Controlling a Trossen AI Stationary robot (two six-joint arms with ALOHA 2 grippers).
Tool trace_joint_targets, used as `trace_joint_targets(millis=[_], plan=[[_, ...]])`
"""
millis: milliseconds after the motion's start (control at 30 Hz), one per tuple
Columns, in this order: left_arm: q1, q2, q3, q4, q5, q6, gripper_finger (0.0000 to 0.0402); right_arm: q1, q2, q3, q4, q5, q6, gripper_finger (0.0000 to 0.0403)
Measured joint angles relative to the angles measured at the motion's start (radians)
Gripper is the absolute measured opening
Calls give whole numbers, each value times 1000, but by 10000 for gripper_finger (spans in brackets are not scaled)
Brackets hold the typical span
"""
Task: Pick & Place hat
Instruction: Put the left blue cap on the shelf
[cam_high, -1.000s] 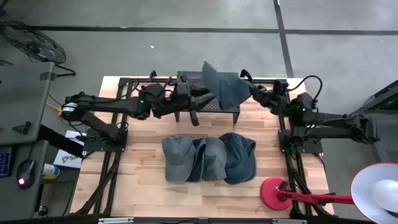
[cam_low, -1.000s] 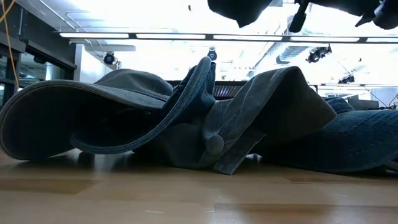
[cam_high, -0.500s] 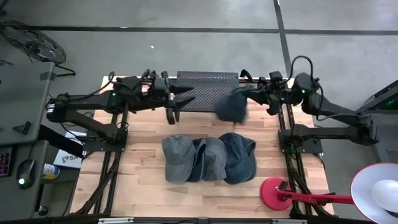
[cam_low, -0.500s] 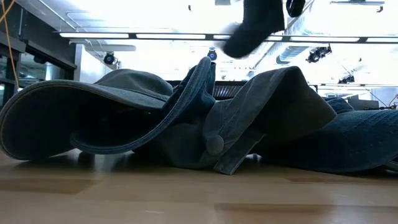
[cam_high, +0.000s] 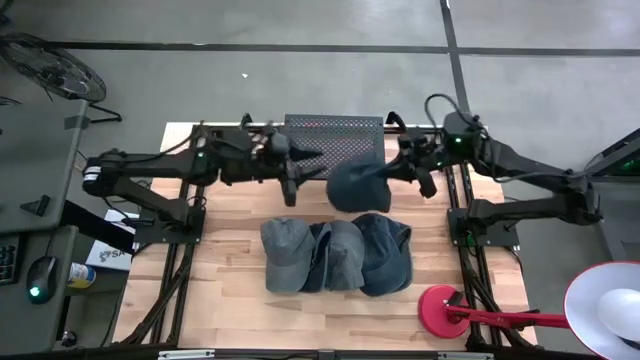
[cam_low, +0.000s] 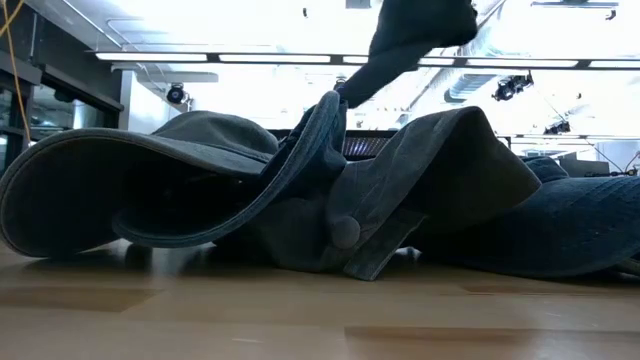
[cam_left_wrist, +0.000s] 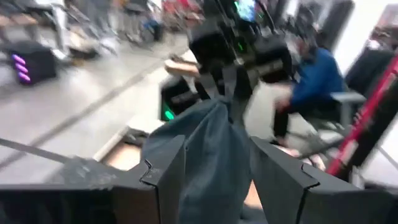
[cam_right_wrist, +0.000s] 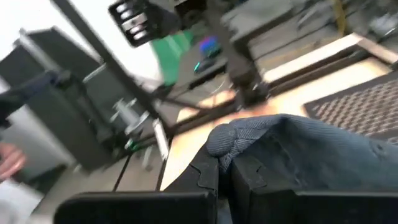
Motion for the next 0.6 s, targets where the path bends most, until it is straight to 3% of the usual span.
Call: trace_joint_targets(millis=[333, 467, 600], plan=[[200, 77, 1, 30, 475, -118, 172, 76, 101, 0, 125, -276, -8, 1], [259, 113, 1, 35, 653, -154, 172, 108, 133, 0, 230, -312, 0, 1], [265, 150, 1, 45, 740, -156, 172, 124, 161, 0, 331, -325, 6, 1]])
